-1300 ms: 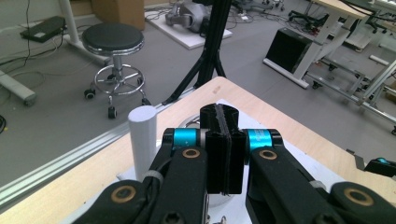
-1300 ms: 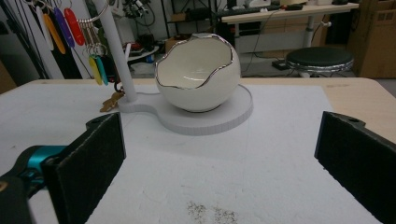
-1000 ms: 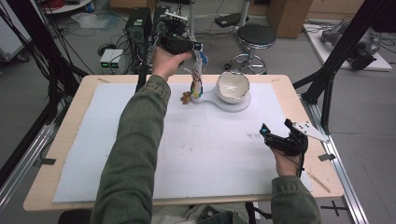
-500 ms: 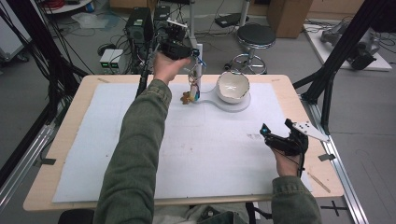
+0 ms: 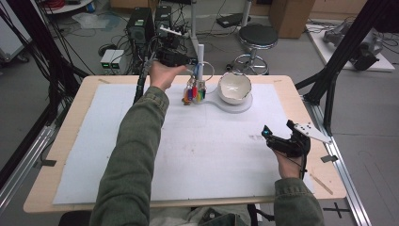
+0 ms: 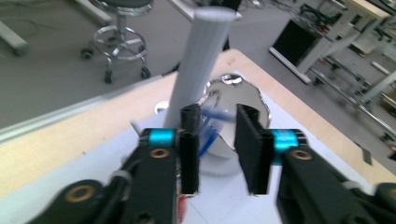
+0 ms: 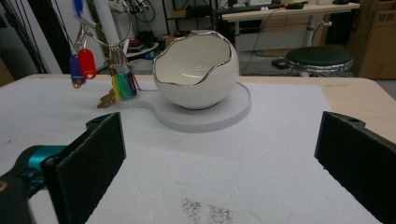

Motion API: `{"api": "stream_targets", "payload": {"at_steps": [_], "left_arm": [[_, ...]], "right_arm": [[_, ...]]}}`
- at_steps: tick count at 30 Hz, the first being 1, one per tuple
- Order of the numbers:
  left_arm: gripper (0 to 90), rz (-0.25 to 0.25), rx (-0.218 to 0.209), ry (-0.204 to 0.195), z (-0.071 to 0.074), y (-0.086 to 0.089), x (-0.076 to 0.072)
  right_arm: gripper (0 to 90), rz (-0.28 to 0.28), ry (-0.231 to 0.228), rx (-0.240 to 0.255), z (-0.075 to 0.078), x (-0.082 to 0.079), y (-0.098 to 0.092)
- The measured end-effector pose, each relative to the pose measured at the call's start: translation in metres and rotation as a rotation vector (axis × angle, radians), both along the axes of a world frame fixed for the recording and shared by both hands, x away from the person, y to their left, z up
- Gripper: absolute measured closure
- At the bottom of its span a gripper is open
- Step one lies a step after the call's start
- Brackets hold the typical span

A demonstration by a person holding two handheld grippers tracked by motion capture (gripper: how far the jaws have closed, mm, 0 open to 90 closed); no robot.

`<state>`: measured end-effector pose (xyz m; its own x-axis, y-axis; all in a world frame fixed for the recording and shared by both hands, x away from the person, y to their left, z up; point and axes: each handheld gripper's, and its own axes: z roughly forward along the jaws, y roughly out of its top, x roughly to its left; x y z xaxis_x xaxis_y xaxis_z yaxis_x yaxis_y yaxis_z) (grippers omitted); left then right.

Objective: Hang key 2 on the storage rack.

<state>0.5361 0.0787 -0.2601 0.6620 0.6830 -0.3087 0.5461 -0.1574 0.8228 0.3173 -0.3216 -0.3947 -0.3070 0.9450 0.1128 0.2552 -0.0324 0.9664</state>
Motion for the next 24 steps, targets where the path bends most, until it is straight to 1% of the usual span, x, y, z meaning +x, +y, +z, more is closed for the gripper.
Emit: {"api": "stream_targets", "payload": {"at_steps": [2, 3, 5, 6, 7, 8, 9, 10, 11, 13, 14, 15, 16, 17, 18, 19, 20, 22, 24], "left_arm": [[60.6, -0.001, -0.019, 0.000, -0.003, 0.003, -0.002], [57.7, 0.001, -0.016, -0.001, -0.004, 0.004, -0.003], [47.2, 0.009, -0.016, 0.000, -0.005, 0.006, -0.004], [45.6, 0.004, -0.013, 0.005, -0.005, 0.007, -0.005], [41.1, 0.003, -0.002, 0.013, -0.005, 0.007, -0.005], [33.9, 0.005, 0.030, 0.017, -0.006, 0.007, -0.006], [27.3, 0.011, 0.058, 0.011, -0.006, 0.007, -0.007], [23.5, 0.018, 0.063, 0.005, -0.007, 0.007, -0.008], [21.3, 0.024, 0.067, 0.007, -0.007, 0.008, -0.009], [19.6, 0.048, 0.065, 0.007, -0.007, 0.012, -0.011], [15.9, 0.057, 0.063, 0.027, -0.007, 0.013, -0.011], [11.6, 0.062, 0.073, 0.038, -0.008, 0.015, -0.011], [8.9, 0.068, 0.085, 0.034, -0.008, 0.017, -0.012], [7.5, 0.073, 0.077, 0.033, -0.008, 0.018, -0.013], [5.3, 0.082, 0.080, 0.027, -0.007, 0.020, -0.014], [3.3, 0.081, 0.072, 0.024, -0.007, 0.022, -0.016], [1.6, 0.093, 0.065, 0.018, -0.006, 0.025, -0.018], [1.6, 0.091, 0.055, 0.010, -0.004, 0.029, -0.021], [1.6, 0.095, 0.059, 0.004, -0.003, 0.033, -0.024]], "right_arm": [[0.8, -0.002, -0.001, -0.001, 0.000, 0.000, 0.000], [0.8, -0.003, -0.003, -0.002, 0.000, -0.001, 0.000], [0.8, -0.002, -0.003, -0.003, 0.000, -0.001, 0.000], [0.8, -0.002, -0.003, -0.004, 0.000, -0.001, 0.000], [0.8, -0.003, -0.001, -0.003, 0.000, -0.001, 0.000], [0.8, -0.003, -0.001, -0.004, 0.000, -0.001, 0.000], [0.8, -0.002, -0.002, -0.004, 0.000, -0.001, 0.000], [0.8, -0.002, 0.000, -0.002, 0.000, -0.001, 0.000], [0.8, -0.002, 0.001, -0.002, 0.000, -0.001, 0.000], [0.8, -0.002, -0.001, -0.002, 0.000, -0.002, 0.000], [0.8, -0.001, 0.002, -0.001, 0.000, -0.002, 0.000], [0.8, -0.001, 0.002, -0.001, 0.000, -0.002, 0.001], [0.8, -0.001, 0.002, -0.004, 0.000, -0.002, 0.001], [0.8, 0.001, 0.002, -0.004, 0.000, -0.002, 0.001], [0.8, -0.001, -0.002, -0.003, 0.000, -0.002, 0.001], [0.8, -0.003, -0.004, -0.004, 0.000, -0.002, 0.001], [0.8, -0.003, -0.005, -0.005, 0.000, -0.002, 0.000], [0.8, -0.003, -0.004, -0.003, 0.000, -0.003, 0.001], [0.8, -0.003, 0.001, 0.000, 0.001, -0.003, 0.001]]}}
